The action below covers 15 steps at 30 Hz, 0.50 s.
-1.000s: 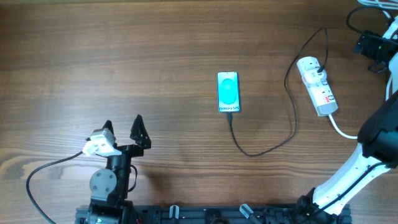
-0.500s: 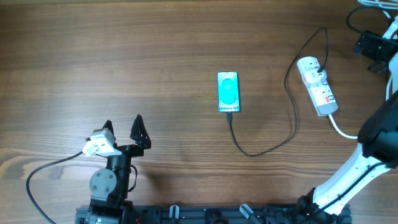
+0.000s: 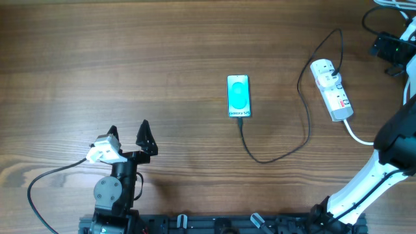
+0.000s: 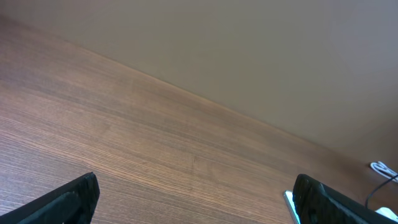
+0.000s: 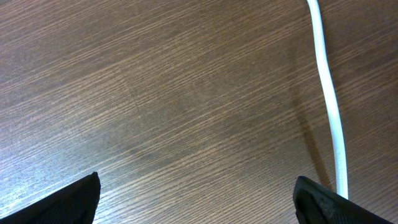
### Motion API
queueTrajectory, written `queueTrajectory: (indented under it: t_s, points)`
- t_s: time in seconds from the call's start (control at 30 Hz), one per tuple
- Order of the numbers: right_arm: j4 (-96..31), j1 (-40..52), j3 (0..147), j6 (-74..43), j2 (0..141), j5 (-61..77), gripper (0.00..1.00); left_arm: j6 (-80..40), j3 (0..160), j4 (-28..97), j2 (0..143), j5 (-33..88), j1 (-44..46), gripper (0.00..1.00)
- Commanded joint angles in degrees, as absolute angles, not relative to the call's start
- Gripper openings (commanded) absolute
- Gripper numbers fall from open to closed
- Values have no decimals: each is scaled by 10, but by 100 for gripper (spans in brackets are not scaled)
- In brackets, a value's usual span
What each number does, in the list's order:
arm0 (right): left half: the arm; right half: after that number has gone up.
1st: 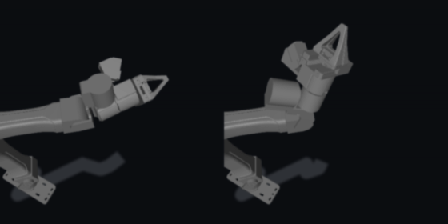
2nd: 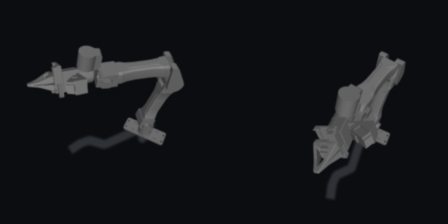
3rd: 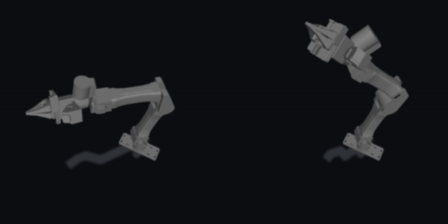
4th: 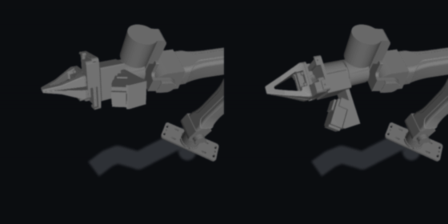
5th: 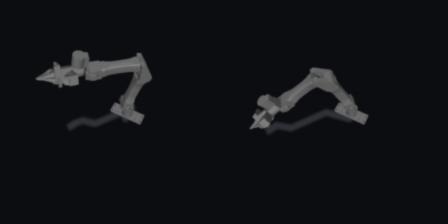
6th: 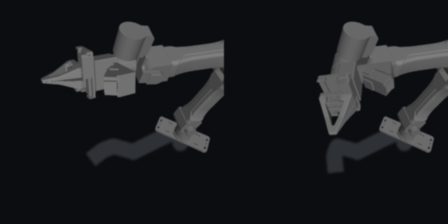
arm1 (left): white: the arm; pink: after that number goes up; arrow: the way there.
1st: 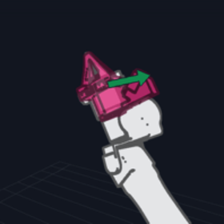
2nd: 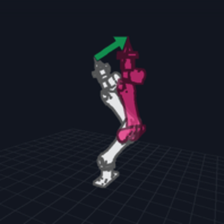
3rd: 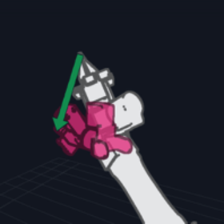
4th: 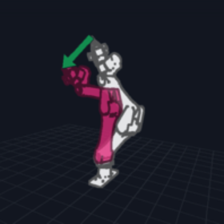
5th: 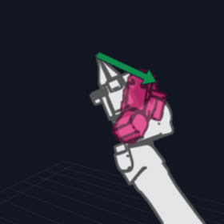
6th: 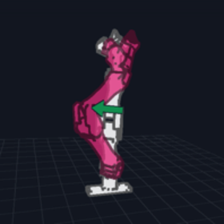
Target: Plug charger to phone and switch on socket
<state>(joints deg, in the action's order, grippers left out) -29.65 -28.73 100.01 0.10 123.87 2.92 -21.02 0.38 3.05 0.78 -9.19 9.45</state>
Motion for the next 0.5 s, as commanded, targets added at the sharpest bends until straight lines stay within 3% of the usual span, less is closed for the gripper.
queueTrajectory:
  t_s: [0.0,0.47]
  points:
    - [-296,-289,1008,-1,1213,26,100,-197,3,33,2,-97,95,100]
    - [-296,-273,1008,-1,980,26,100,-197,3,33,2,-97,95,100]
